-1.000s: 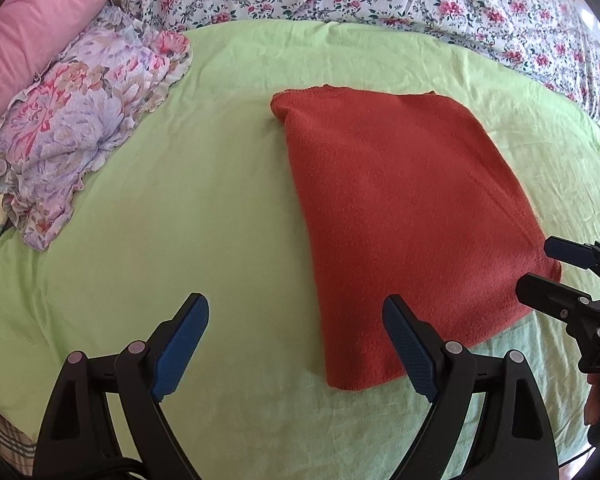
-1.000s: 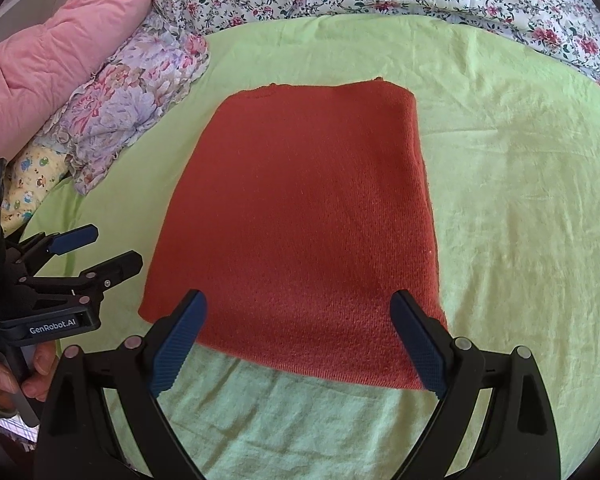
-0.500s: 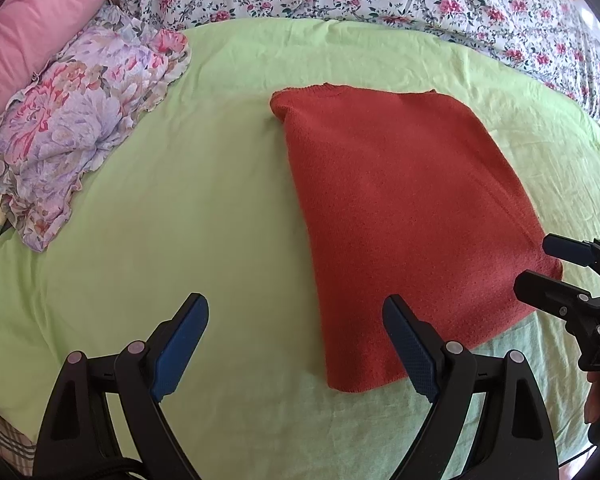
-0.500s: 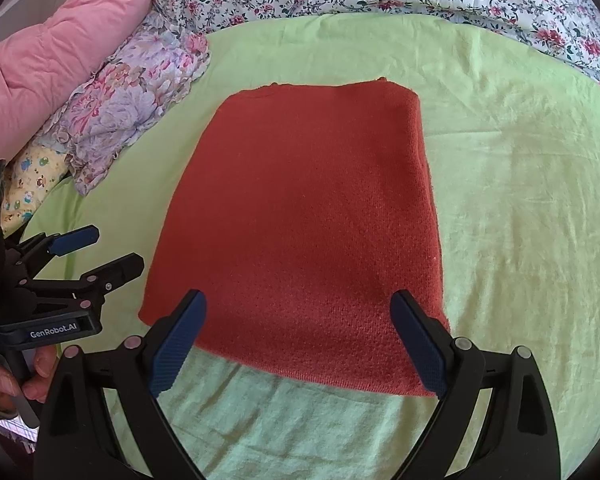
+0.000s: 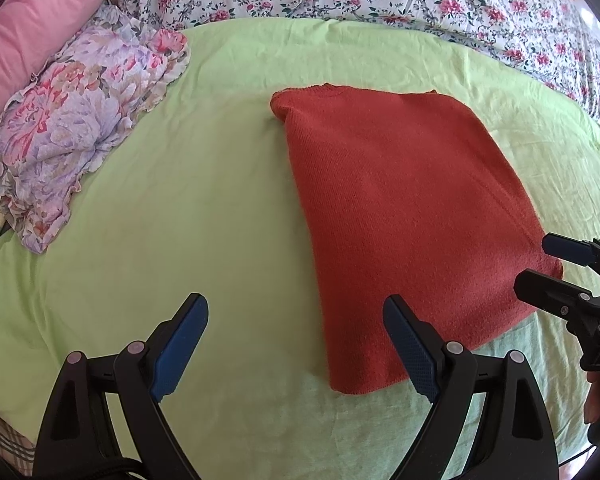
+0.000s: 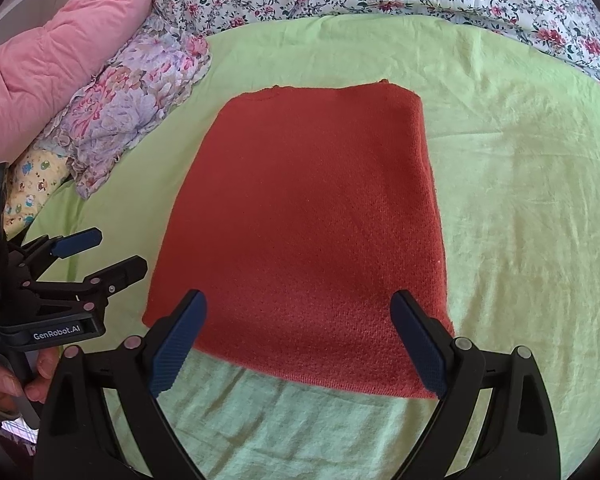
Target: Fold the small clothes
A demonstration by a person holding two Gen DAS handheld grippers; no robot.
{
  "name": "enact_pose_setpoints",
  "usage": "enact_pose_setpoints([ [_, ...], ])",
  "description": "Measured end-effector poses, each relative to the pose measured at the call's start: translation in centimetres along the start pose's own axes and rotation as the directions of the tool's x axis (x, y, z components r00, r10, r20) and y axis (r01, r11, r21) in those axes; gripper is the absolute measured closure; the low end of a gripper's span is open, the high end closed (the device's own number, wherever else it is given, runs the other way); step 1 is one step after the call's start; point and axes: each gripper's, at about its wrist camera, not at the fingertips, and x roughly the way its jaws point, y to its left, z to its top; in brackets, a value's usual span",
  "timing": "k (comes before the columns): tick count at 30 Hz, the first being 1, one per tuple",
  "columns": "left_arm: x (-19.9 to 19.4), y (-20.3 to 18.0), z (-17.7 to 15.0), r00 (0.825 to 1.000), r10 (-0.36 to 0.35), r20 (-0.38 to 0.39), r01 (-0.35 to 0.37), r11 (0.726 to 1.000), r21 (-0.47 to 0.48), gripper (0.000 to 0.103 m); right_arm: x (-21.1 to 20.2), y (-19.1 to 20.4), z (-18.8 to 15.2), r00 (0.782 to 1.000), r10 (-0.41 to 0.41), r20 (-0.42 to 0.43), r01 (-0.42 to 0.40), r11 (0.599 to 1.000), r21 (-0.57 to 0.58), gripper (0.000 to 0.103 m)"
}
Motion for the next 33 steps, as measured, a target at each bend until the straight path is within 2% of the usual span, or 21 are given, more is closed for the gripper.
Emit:
enact_pose_setpoints([
  [33, -0.16, -0.27, 0.72, 1.0, -0.002, 0.007, 0.002, 1.0, 0.012, 0.013, -0.33, -0.15, 0.23, 1.0, -0.004, 0.01, 0.004, 1.0, 0.019, 0.01],
])
